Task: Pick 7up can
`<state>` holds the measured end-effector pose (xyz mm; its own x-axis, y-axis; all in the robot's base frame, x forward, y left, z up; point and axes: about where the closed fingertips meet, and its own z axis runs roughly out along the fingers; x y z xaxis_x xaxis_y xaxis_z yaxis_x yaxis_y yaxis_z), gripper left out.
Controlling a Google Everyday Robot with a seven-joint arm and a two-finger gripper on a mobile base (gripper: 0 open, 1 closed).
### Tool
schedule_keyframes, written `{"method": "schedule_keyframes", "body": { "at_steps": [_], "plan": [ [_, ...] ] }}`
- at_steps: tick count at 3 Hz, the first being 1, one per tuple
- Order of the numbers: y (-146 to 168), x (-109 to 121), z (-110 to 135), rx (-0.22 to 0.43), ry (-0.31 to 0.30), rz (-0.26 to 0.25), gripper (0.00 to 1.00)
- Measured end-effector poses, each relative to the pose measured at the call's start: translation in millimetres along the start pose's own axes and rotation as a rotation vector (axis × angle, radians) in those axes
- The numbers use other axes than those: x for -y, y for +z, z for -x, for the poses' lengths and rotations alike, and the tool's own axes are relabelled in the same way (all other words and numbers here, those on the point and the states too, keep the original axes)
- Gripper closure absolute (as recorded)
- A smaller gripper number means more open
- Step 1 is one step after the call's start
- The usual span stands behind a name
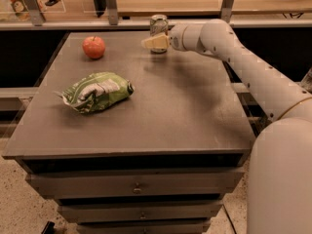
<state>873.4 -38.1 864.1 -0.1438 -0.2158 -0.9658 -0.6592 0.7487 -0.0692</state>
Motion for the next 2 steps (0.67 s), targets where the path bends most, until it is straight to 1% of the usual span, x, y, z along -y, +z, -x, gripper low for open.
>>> {"method": "schedule_keyframes", "body": {
  "at_steps": [1,2],
  "plan": [
    [2,-8,-1,-0.003,-0.001,0.027,0.22],
    [0,-18,-3,-0.001,0.014,0.045,0.46]
  ]
}}
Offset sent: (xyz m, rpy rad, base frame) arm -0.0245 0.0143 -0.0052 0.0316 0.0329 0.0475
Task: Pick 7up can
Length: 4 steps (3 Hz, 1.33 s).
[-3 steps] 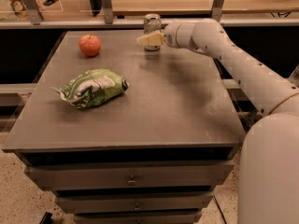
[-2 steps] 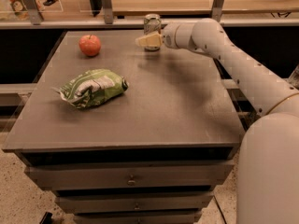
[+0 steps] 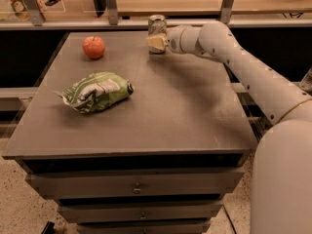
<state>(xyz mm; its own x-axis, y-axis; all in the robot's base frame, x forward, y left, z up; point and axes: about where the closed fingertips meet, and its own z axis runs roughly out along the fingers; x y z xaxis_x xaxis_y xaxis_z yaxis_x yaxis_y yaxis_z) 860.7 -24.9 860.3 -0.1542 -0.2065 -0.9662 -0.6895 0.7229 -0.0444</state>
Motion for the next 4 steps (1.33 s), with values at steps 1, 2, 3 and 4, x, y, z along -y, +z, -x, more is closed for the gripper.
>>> {"method": "schedule_keyframes", "body": {
  "at_steps": [1,2,3,4],
  "plan": [
    [-5,-6,-3,0.000,0.019,0.004,0.70],
    [-12,-7,0,-0.005,0.034,0.020,0.93],
    [-18,-6,8,0.006,0.040,0.078,1.00],
    [-34,-4,28,0.017,0.005,0.121,1.00]
  ]
}}
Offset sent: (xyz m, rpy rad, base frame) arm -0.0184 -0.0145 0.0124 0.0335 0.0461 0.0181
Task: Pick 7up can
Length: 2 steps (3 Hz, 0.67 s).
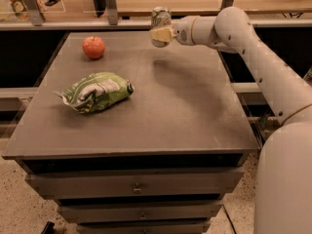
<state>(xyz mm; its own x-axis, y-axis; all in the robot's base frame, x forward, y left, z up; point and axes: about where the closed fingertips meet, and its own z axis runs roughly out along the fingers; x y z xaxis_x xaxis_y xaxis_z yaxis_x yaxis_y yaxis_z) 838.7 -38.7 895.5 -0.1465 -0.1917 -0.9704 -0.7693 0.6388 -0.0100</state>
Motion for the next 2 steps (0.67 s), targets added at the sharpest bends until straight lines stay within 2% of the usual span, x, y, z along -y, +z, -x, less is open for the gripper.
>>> {"method": "schedule_keyframes", "body": {
  "at_steps": [1,2],
  "plan": [
    [-14,0,18,0.008,-0.043,0.017,1.00],
    [-26,0,37,0.036,-0.058,0.020,1.00]
  ]
}}
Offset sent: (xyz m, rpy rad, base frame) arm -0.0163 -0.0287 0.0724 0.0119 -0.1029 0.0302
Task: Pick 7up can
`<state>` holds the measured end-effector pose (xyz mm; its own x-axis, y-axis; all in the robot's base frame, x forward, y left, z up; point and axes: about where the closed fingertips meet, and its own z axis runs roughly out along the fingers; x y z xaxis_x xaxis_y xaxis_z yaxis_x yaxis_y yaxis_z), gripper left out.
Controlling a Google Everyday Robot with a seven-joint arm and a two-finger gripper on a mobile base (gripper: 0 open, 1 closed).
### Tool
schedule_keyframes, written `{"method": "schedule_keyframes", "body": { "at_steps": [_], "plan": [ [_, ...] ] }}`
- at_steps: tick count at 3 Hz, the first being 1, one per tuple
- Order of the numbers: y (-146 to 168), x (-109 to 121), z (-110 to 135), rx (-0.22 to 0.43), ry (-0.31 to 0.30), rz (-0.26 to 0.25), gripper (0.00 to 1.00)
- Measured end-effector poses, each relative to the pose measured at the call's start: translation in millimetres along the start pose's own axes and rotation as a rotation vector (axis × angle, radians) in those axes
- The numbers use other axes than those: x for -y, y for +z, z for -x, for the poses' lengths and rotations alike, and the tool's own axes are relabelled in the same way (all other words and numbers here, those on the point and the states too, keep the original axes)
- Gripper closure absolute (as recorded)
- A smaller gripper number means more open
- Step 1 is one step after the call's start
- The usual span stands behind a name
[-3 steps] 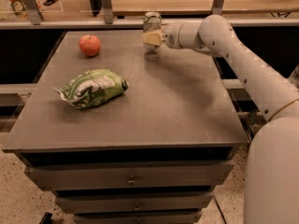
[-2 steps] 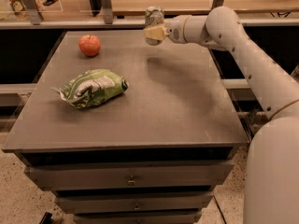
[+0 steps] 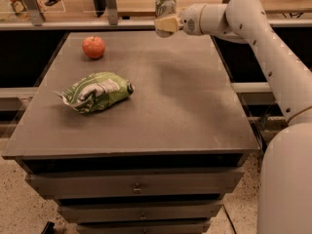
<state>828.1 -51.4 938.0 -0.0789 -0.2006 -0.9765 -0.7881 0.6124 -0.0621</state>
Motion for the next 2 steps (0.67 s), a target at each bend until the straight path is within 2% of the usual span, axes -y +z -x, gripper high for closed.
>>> {"method": "schedule_keyframes", "body": {
  "at_steps": [1,2],
  "plan": [
    [-10.3,-2.4,23.2,0.038,-0.025,0.012,1.00],
    [-10.2,-2.4,23.1,0.038,-0.025,0.013,1.00]
  ]
}}
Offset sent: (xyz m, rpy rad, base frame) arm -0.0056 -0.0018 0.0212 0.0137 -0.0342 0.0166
